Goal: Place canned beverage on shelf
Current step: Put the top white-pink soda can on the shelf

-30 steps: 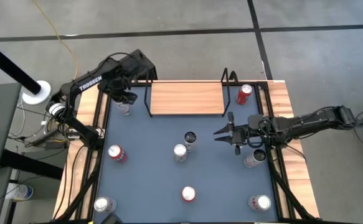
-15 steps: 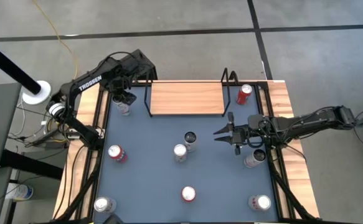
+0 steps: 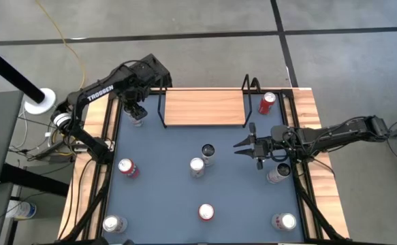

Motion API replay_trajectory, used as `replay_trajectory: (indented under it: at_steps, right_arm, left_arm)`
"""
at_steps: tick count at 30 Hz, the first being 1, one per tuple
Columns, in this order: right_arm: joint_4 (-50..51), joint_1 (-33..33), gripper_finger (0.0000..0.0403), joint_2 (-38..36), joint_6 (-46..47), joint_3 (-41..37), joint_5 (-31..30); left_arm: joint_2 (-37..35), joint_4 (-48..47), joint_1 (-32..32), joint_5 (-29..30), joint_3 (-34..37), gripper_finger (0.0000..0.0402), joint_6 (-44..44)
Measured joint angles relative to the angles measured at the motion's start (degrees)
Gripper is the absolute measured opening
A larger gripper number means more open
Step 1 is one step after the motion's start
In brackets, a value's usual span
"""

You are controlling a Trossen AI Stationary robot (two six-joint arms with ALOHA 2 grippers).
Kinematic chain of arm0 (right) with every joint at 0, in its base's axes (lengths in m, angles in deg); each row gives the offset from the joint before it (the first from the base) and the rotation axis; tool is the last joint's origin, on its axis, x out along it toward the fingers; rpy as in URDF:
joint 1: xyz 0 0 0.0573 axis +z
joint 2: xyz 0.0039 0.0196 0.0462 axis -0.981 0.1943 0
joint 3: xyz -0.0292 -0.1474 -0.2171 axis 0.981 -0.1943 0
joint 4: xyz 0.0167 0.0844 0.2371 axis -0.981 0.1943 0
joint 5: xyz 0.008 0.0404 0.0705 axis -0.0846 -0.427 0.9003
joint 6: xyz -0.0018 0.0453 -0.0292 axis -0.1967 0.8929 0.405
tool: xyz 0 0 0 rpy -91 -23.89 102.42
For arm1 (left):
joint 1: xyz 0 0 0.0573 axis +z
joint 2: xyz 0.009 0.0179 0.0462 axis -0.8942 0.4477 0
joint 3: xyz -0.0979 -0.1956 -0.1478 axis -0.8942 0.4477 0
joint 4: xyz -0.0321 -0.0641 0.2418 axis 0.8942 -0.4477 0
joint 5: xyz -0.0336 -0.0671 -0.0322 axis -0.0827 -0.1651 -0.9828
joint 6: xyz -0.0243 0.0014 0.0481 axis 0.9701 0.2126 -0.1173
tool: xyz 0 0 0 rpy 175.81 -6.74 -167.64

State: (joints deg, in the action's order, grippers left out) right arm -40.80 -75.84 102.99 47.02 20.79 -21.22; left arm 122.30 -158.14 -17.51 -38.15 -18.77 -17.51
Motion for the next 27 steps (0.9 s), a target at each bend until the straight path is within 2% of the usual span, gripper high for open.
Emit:
replay_trajectory:
  at_steps: [9,18,27]
  right_arm:
    - [0.0,0.0,0.0111,0.0,0.0,0.0,0.0]
    - [0.0,0.0,0.0111,0.0,0.0,0.0,0.0]
    - [0.0,0.0,0.0111,0.0,0.0,0.0,0.0]
  left_arm:
    - [0.0,2.9,-0.6,2.6,0.3,0.0313,-3.0]
    - [-0.1,3.4,-1.0,6.2,5.5,0.0313,-9.0]
    - [-0.1,5.3,-1.1,6.1,5.8,0.0313,-11.4]
